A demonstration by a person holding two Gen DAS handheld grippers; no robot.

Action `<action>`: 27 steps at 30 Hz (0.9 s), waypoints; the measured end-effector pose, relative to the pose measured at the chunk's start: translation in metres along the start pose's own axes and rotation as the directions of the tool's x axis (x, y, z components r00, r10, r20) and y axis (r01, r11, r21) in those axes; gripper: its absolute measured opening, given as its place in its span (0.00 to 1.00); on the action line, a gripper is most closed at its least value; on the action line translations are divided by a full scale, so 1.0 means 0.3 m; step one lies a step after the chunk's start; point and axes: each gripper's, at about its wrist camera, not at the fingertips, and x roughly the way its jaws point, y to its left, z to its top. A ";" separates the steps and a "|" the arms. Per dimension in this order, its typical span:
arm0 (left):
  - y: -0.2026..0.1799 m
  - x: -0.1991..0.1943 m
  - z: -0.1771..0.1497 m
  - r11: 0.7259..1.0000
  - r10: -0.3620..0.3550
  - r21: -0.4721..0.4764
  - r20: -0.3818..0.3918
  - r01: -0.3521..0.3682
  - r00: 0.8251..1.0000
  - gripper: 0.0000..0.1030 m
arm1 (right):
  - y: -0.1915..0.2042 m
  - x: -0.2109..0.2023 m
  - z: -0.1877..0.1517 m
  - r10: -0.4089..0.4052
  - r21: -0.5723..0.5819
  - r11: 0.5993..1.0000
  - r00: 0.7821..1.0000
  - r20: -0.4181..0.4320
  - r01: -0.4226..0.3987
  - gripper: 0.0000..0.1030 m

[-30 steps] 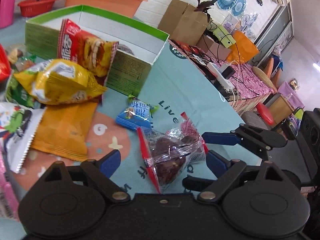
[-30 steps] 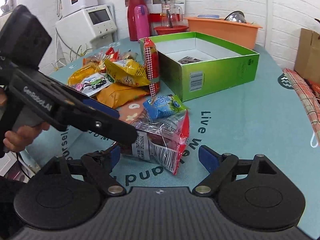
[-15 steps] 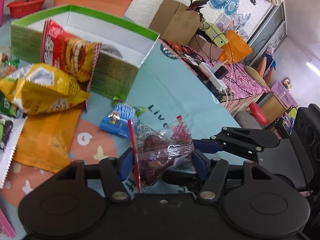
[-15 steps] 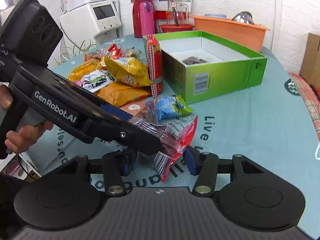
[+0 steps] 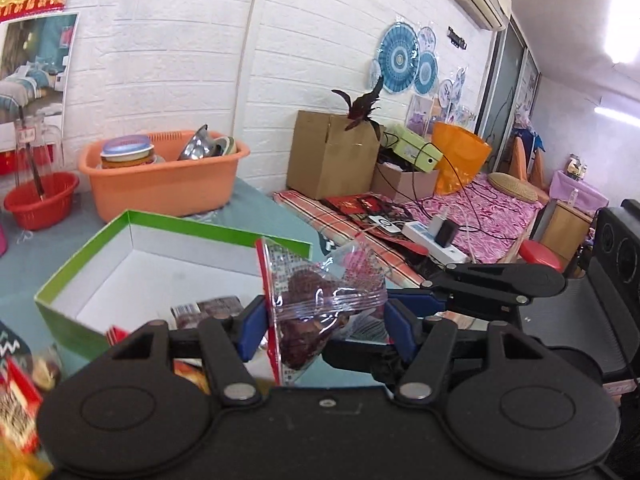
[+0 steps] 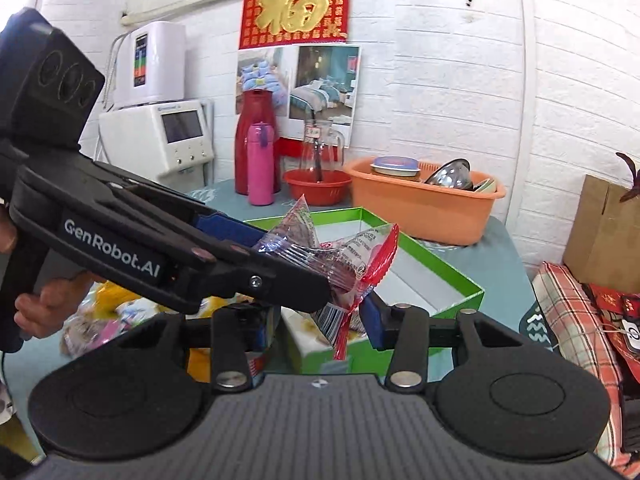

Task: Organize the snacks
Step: 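Carry the dried-fruit bag into the green box and release it, then grasp the pink-edged clear nut bag with the left tool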

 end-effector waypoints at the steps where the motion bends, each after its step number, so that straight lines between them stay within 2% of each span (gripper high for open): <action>1: 0.018 0.021 0.005 1.000 -0.001 -0.006 -0.004 0.001 1.000 0.66 | -0.011 0.026 0.006 -0.004 0.006 1.000 1.000 -0.004 0.004 0.72; 6: 0.124 0.123 0.024 0.998 -0.017 -0.064 -0.051 0.014 0.999 0.67 | -0.057 0.130 -0.001 -0.006 0.043 0.999 0.999 -0.042 0.007 0.72; 9: 0.157 0.173 0.026 0.998 -0.006 -0.065 -0.078 0.001 0.997 0.69 | -0.076 0.185 -0.015 0.001 0.066 0.998 0.998 -0.069 0.003 0.72; 12: 0.184 0.208 0.016 0.998 0.008 -0.066 -0.102 -0.014 0.995 0.72 | -0.082 0.231 -0.033 0.002 0.072 0.997 0.995 -0.098 0.005 0.72; 14: 0.202 0.224 0.011 0.997 0.013 -0.077 -0.110 -0.021 0.994 0.79 | -0.080 0.249 -0.042 0.000 0.064 0.998 0.995 -0.098 0.006 0.72; 15: 0.212 0.233 0.010 0.996 0.020 -0.082 -0.111 -0.029 0.994 0.83 | -0.077 0.255 -0.045 -0.001 0.056 0.998 0.995 -0.095 0.006 0.78; 16: 0.216 0.236 0.009 0.996 0.028 -0.084 -0.112 -0.037 0.993 1.00 | -0.074 0.261 -0.045 -0.009 0.050 0.999 0.996 -0.092 0.013 0.79; 17: 0.218 0.238 0.011 0.995 0.037 -0.086 -0.112 -0.047 0.993 1.00 | -0.070 0.269 -0.044 -0.011 0.037 0.999 0.996 -0.094 0.015 0.96; 18: 0.220 0.228 0.014 0.994 0.052 -0.089 -0.106 -0.061 0.993 1.00 | -0.062 0.273 -0.042 -0.013 0.019 1.000 0.995 -0.102 0.015 1.00; 23: 0.201 0.107 0.038 0.993 0.068 -0.093 -0.068 -0.074 0.995 1.00 | -0.003 0.200 -0.025 -0.062 -0.082 0.995 0.997 -0.050 0.057 1.00; 25: 0.186 0.027 0.041 0.993 0.081 -0.085 -0.046 -0.084 0.996 1.00 | 0.015 0.143 -0.011 -0.077 -0.066 0.995 0.997 -0.007 0.076 1.00; 27: 0.173 -0.052 0.034 0.991 0.112 -0.074 -0.031 -0.114 0.993 1.00 | 0.031 0.083 -0.004 -0.056 -0.024 0.998 0.998 0.028 0.057 1.00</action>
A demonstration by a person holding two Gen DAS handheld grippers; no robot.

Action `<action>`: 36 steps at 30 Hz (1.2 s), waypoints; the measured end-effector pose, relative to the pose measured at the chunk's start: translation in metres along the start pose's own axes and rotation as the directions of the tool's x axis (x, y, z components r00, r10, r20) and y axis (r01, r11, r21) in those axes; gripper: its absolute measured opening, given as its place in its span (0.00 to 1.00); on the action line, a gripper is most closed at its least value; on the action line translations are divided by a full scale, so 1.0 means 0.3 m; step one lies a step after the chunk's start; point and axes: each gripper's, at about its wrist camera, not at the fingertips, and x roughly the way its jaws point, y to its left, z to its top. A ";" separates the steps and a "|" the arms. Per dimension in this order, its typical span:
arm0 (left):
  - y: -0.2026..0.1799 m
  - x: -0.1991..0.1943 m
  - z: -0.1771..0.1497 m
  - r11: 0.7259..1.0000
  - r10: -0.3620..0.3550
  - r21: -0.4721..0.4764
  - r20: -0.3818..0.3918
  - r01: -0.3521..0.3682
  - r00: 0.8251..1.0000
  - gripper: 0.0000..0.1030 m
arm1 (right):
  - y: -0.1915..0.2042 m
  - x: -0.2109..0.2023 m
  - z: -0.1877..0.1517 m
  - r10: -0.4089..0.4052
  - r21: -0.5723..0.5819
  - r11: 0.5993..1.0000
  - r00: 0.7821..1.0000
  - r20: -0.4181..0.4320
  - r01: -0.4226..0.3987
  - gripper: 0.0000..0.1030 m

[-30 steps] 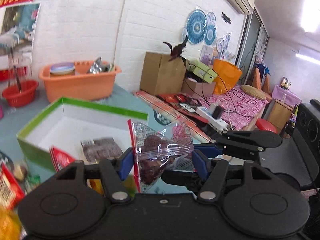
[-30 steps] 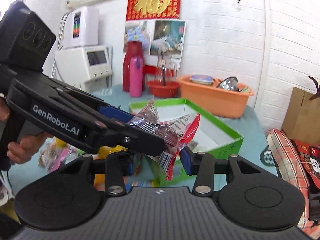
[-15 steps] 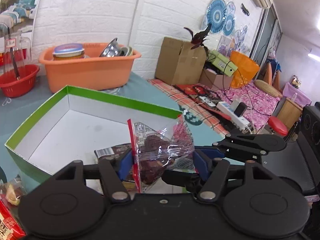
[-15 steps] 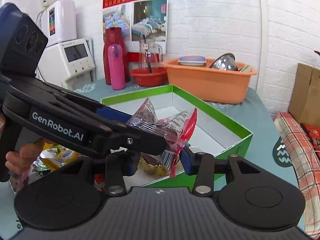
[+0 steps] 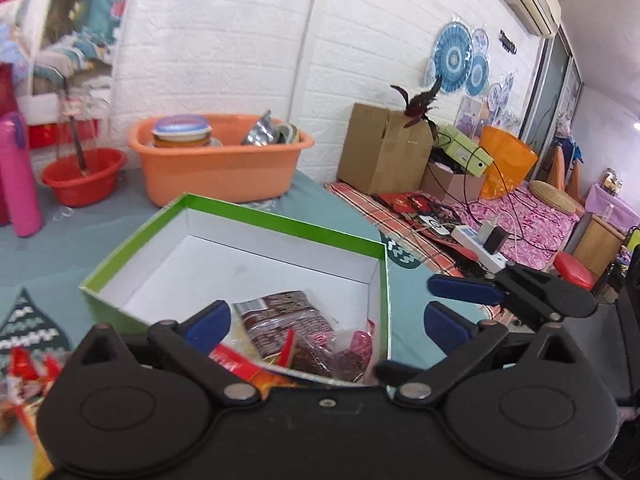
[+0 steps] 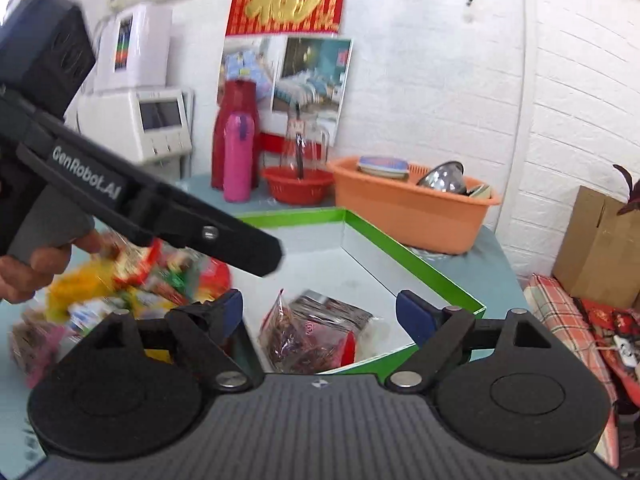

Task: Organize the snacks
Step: 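Grasp the pink-edged clear nut bag with the left tool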

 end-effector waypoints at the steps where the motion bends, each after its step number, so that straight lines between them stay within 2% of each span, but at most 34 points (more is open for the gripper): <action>1: 0.000 -0.048 -0.010 1.000 0.026 0.005 0.007 -0.026 1.000 1.00 | 0.009 -0.026 0.002 0.012 0.020 1.000 1.000 0.014 -0.012 1.00; 7: 0.049 -0.254 -0.126 0.986 0.166 -0.012 0.031 -0.165 0.986 1.00 | 0.111 -0.117 -0.049 0.068 0.064 0.996 0.997 0.028 -0.070 1.00; 12: 0.128 -0.336 -0.280 0.964 0.247 -0.094 -0.037 -0.250 0.968 1.00 | 0.187 -0.120 -0.127 0.120 0.125 0.985 0.993 -0.019 -0.116 1.00; 16: 0.180 -0.374 -0.395 0.945 0.275 -0.155 -0.091 -0.286 0.957 1.00 | 0.238 -0.106 -0.177 0.168 0.181 0.971 0.984 -0.059 -0.155 1.00; 20: 0.233 -0.419 -0.468 0.933 0.250 -0.235 -0.118 -0.272 0.961 1.00 | 0.317 -0.059 -0.215 0.278 0.243 0.939 0.953 -0.121 -0.243 1.00; 26: 0.290 -0.465 -0.524 0.927 0.192 -0.304 -0.116 -0.219 0.975 1.00 | 0.496 0.042 -0.239 0.422 0.227 0.898 0.885 -0.197 -0.378 1.00; 28: 0.304 -0.463 -0.537 0.926 0.172 -0.319 -0.124 -0.203 0.977 1.00 | 0.538 0.069 -0.234 0.447 0.219 0.888 0.869 -0.211 -0.403 1.00; 36: 0.358 -0.422 -0.557 0.919 0.085 -0.371 -0.152 -0.136 0.985 0.98 | 0.603 0.120 -0.206 0.440 0.164 0.897 0.867 -0.233 -0.411 1.00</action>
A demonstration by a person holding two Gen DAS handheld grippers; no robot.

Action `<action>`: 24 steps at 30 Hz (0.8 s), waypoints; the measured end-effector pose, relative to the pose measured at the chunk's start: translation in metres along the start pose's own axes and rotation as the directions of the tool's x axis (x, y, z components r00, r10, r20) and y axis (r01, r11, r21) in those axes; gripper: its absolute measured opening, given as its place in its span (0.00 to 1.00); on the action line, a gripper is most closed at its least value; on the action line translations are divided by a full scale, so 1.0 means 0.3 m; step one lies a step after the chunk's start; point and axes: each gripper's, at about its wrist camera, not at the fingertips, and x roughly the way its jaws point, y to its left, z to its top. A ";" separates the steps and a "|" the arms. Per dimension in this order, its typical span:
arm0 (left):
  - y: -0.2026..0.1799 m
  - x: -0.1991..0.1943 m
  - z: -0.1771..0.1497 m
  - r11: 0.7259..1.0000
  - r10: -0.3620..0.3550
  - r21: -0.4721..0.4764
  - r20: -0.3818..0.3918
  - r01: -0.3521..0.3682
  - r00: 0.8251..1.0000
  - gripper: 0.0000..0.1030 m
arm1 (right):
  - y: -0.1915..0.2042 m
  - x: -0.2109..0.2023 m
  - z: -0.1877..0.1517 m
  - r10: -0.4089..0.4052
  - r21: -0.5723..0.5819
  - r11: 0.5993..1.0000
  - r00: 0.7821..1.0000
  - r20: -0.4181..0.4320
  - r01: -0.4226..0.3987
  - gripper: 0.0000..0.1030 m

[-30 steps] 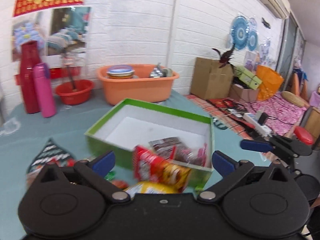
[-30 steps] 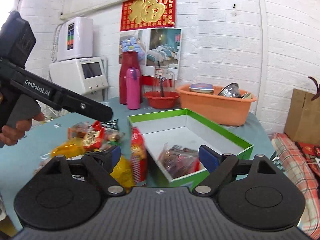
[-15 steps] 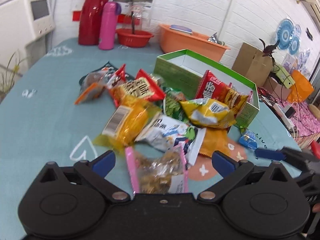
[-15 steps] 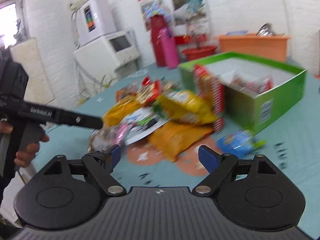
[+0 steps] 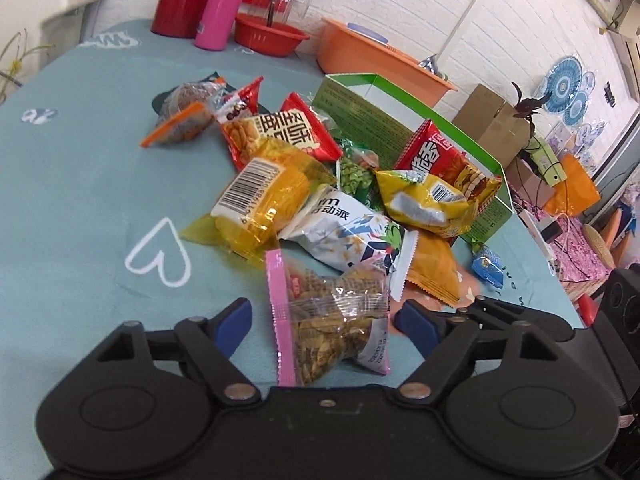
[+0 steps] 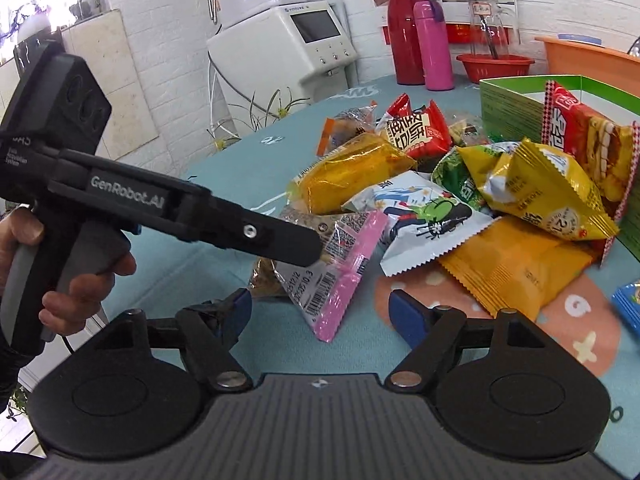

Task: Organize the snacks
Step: 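Grasp the pink-edged clear nut bag with the left tool, then carry the nut bag into the green box and release it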

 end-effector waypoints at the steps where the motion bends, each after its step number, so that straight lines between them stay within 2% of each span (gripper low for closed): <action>1: 0.001 0.007 0.002 1.000 -0.003 -0.001 -0.003 0.003 1.000 0.98 | -0.002 0.005 0.003 -0.002 -0.003 1.000 1.000 -0.002 0.002 1.00; 4: 0.008 0.020 0.009 1.000 -0.013 -0.005 -0.011 0.013 1.000 0.98 | -0.010 0.016 0.011 -0.005 -0.002 1.000 1.000 -0.001 0.005 1.00; 6: 0.009 0.030 0.012 1.000 -0.022 -0.001 -0.018 0.022 1.000 0.85 | -0.012 0.027 0.016 -0.009 -0.004 1.000 1.000 0.003 0.009 0.98; 7: 0.010 0.039 0.013 0.999 -0.045 -0.001 -0.027 0.045 0.999 0.73 | -0.010 0.036 0.020 -0.014 -0.009 1.000 1.000 0.002 0.014 0.89; 8: 0.008 0.041 0.013 0.999 -0.046 -0.005 -0.029 0.046 0.999 0.73 | -0.009 0.039 0.021 -0.005 -0.016 1.000 1.000 -0.001 0.005 0.76; 11: -0.027 0.025 0.011 0.999 -0.016 0.032 -0.013 0.016 1.000 0.72 | -0.005 0.025 0.021 -0.008 -0.021 1.000 1.000 0.007 0.008 0.70; 14: -0.071 -0.020 0.022 0.998 -0.025 0.065 0.027 0.023 0.999 0.72 | -0.009 -0.022 0.038 0.005 -0.011 1.000 0.999 0.043 -0.005 0.68; 17: -0.139 -0.055 0.077 0.991 -0.052 0.125 0.082 0.042 0.995 0.74 | -0.009 -0.091 0.083 -0.007 -0.033 0.999 0.993 0.116 0.011 0.68; 21: -0.247 -0.034 0.186 0.974 -0.094 0.217 0.132 0.064 0.987 0.74 | -0.058 -0.170 0.153 -0.056 -0.044 0.997 0.976 0.211 0.067 0.68; 24: -0.326 0.026 0.268 0.957 -0.153 0.268 0.141 0.111 0.978 0.75 | -0.125 -0.226 0.201 -0.116 -0.026 0.991 0.956 0.269 0.128 0.66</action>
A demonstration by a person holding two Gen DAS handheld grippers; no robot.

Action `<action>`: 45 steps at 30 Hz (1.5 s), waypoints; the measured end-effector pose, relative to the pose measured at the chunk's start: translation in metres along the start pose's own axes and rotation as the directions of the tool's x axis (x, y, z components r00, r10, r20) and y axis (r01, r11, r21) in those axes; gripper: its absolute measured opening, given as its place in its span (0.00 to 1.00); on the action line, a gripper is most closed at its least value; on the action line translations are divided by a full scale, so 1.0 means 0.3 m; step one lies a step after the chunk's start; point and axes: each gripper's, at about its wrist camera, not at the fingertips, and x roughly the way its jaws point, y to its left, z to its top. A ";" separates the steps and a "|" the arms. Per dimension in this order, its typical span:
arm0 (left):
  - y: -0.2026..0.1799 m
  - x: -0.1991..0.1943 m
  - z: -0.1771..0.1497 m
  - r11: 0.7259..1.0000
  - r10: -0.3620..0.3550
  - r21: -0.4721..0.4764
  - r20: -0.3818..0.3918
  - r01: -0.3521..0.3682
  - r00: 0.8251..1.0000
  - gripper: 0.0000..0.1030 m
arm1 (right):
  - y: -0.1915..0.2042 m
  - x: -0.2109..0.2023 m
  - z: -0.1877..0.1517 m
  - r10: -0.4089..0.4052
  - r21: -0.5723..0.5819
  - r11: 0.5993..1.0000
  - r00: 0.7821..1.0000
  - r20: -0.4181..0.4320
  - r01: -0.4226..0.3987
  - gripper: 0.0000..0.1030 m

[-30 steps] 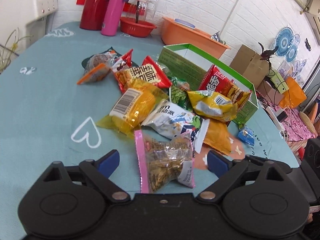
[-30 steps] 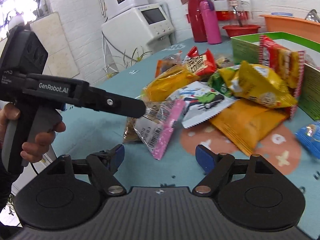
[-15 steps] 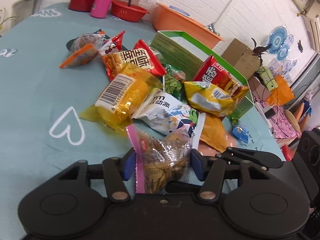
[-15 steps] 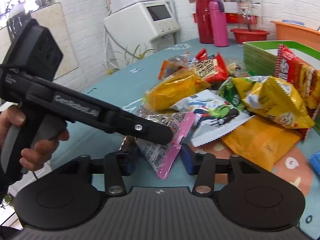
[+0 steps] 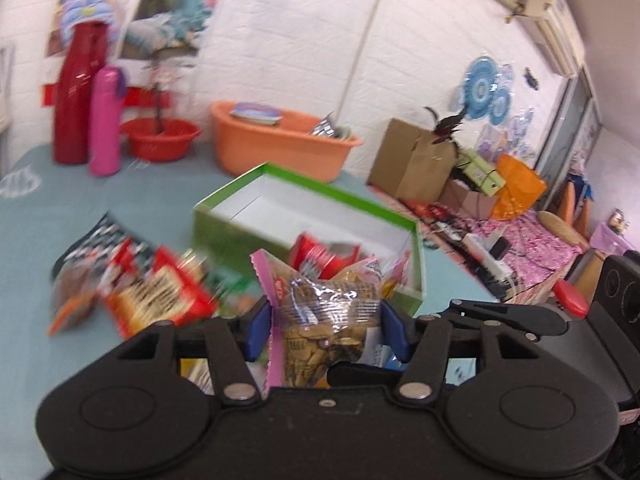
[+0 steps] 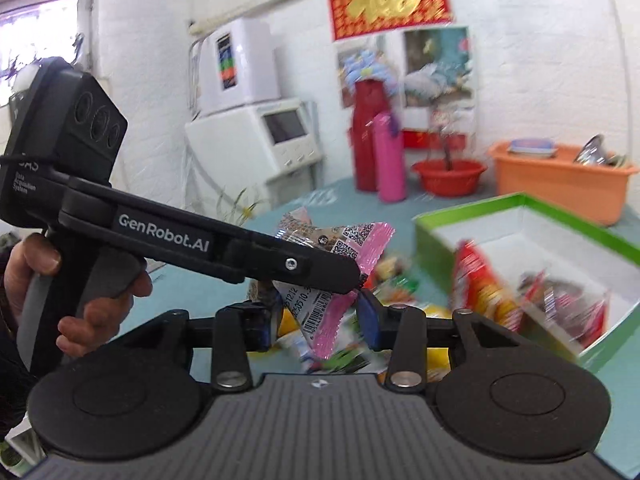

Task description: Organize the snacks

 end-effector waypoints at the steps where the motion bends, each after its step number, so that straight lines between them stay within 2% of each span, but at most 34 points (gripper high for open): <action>1: -0.013 0.038 0.028 1.000 -0.027 0.008 0.002 0.027 1.000 0.75 | -0.022 -0.010 0.013 -0.015 -0.002 1.000 1.000 0.014 0.015 0.66; 4: -0.044 0.141 0.099 0.996 -0.080 0.031 0.006 0.080 0.997 0.75 | -0.097 -0.029 0.056 -0.081 -0.013 0.997 0.996 0.044 0.082 0.63; 9: -0.071 0.314 0.188 0.990 -0.127 0.054 -0.012 0.127 0.992 0.75 | -0.235 -0.020 0.094 -0.163 0.003 0.987 0.985 0.057 0.163 0.61; 15: -0.041 0.500 0.241 0.986 -0.159 0.037 -0.077 0.162 0.984 0.75 | -0.375 0.047 0.089 -0.209 0.044 0.977 0.978 0.028 0.207 0.61; 21: -0.002 0.645 0.265 0.988 -0.146 0.021 -0.134 0.150 0.980 0.77 | -0.486 0.112 0.067 -0.204 0.100 0.974 0.979 -0.012 0.204 0.61; 24: 0.017 0.690 0.265 0.992 -0.122 0.012 -0.153 0.126 0.981 0.83 | -0.520 0.144 0.056 -0.199 0.125 0.972 0.980 -0.032 0.201 0.62; 25: 0.025 0.698 0.263 0.994 -0.104 0.008 -0.155 0.106 0.982 0.97 | -0.525 0.154 0.052 -0.205 0.123 0.970 0.978 -0.041 0.209 0.65; 27: 0.043 0.698 0.261 0.998 -0.067 -0.008 -0.145 0.066 0.987 1.00 | -0.524 0.172 0.046 -0.254 0.095 0.961 0.965 -0.063 0.259 0.83; 30: 0.068 0.650 0.265 0.999 -0.005 -0.045 -0.095 0.000 0.995 1.00 | -0.513 0.165 0.041 -0.267 0.056 0.961 0.962 -0.062 0.271 1.00; 35: 0.061 0.524 0.276 0.998 0.053 -0.018 -0.060 -0.054 0.997 1.00 | -0.450 0.086 0.065 -0.289 0.025 0.957 0.957 -0.003 0.289 1.00; 38: 0.043 0.421 0.264 0.999 0.050 -0.007 -0.030 -0.050 0.998 1.00 | -0.398 0.018 0.080 -0.272 0.029 0.962 0.961 0.050 0.271 1.00; 42: 0.032 0.280 0.217 0.999 0.051 0.015 -0.003 -0.051 0.999 1.00 | -0.314 -0.056 0.073 -0.248 0.024 0.969 0.965 0.086 0.247 1.00; 45: 0.037 0.181 0.155 0.996 0.086 0.026 0.007 -0.086 0.996 1.00 | -0.253 -0.094 0.041 -0.220 0.036 0.975 0.972 0.085 0.217 1.00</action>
